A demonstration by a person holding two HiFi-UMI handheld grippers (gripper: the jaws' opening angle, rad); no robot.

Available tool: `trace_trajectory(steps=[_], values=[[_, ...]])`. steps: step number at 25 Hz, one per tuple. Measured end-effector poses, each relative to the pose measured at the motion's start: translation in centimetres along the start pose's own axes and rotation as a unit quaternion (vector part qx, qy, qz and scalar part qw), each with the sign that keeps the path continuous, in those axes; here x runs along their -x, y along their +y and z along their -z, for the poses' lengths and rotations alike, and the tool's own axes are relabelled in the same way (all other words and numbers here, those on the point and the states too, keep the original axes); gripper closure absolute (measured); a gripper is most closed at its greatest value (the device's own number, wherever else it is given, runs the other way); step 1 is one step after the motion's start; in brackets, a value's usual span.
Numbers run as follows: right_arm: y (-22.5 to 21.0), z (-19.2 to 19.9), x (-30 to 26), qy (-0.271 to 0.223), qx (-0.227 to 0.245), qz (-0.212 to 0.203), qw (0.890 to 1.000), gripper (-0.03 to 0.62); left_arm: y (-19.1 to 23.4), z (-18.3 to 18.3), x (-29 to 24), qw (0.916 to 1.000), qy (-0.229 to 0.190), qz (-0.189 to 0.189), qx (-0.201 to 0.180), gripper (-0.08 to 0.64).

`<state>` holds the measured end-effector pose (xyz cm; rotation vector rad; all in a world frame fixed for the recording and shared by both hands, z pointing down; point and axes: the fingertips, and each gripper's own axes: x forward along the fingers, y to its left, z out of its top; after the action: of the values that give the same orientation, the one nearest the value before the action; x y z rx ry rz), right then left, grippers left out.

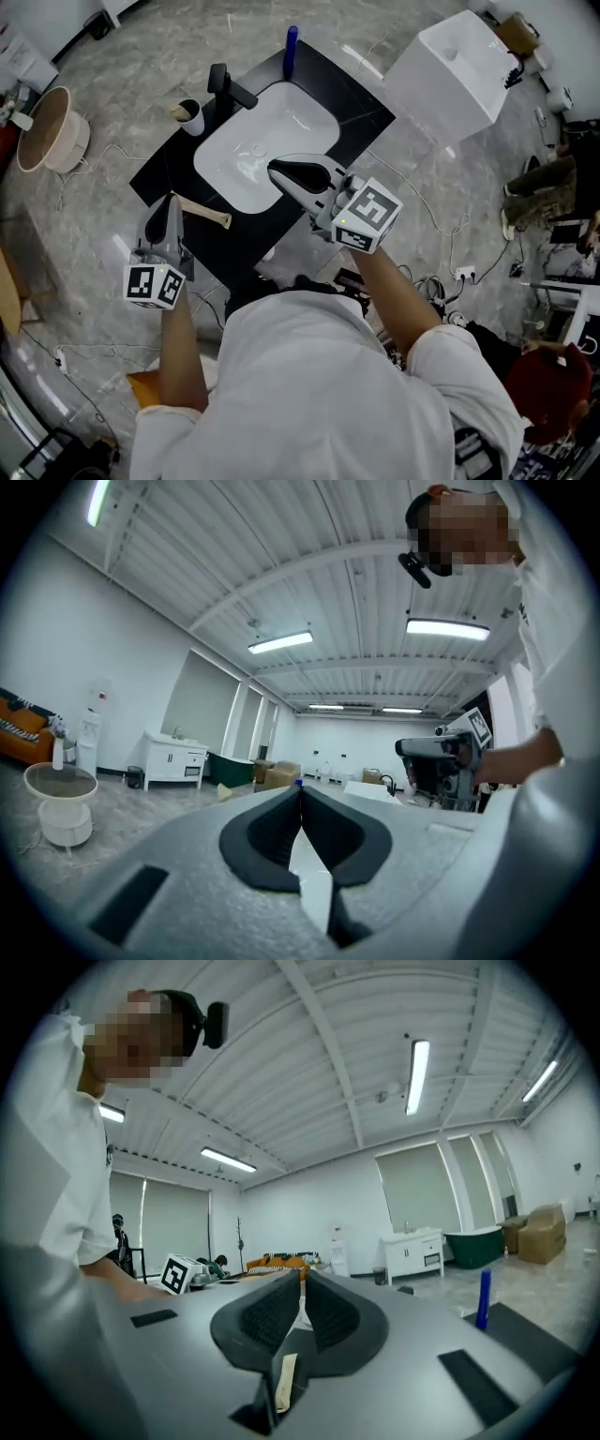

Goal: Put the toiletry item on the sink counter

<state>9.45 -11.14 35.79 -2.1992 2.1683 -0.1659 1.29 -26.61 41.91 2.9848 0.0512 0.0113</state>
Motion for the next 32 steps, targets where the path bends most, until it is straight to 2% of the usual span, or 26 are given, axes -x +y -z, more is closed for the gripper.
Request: trace_trajectory(steps=[3,6,9,14,20,23,27,29,32], values=[[0.6,-3.6,3.4,-0.035,0.035,0.001,0.999,0.568,-3.1,-3.3,0.1,0.9996,-0.017,0.004,-0.022,0.544],[0.9,-5.3,6.5,-0.063,0.034,0.007,0.997,0.569,-6.0,-5.6,0.9,0.9990,-0.025,0.003,-0.039,0.544],[0.9,-6.1,8.9,-0.086,0.018,0.008,0.996,0.572,-8.6,-6.8,1.4,0.9987,-0.020,0.005,-0.046,0.545],[2.2,-6.0,13.9,-0.096,0.030,0.014,0.995,0.574,-13.4,-7.8,3.6,0.9982,-0.030,-0.007,-0.052,0.545],[2.4,-4.2,18.4,-0.100,0.019,0.031,0.994,0.575,-17.4,-6.6,6.6,0.9967,-0.030,-0.052,-0.054,0.545],[2.1,-2.6,20.2,-0.090,0.023,0.045,0.995,0.577,-18.7,-5.8,8.0,0.9944,-0.035,-0.083,-0.054,0.544],[1.2,-0.7,21.8,-0.077,0.002,0.058,0.995,0.577,-19.5,-4.7,9.5,0.9902,-0.035,-0.125,-0.052,0.543],[1.3,-0.2,22.3,-0.073,-0.002,0.056,0.996,0.577,-19.8,-4.0,9.9,0.9906,-0.029,-0.127,-0.041,0.543],[1.5,0.7,22.9,-0.061,0.006,0.047,0.997,0.577,-20.8,-3.1,9.8,0.9929,-0.023,-0.112,-0.032,0.544]])
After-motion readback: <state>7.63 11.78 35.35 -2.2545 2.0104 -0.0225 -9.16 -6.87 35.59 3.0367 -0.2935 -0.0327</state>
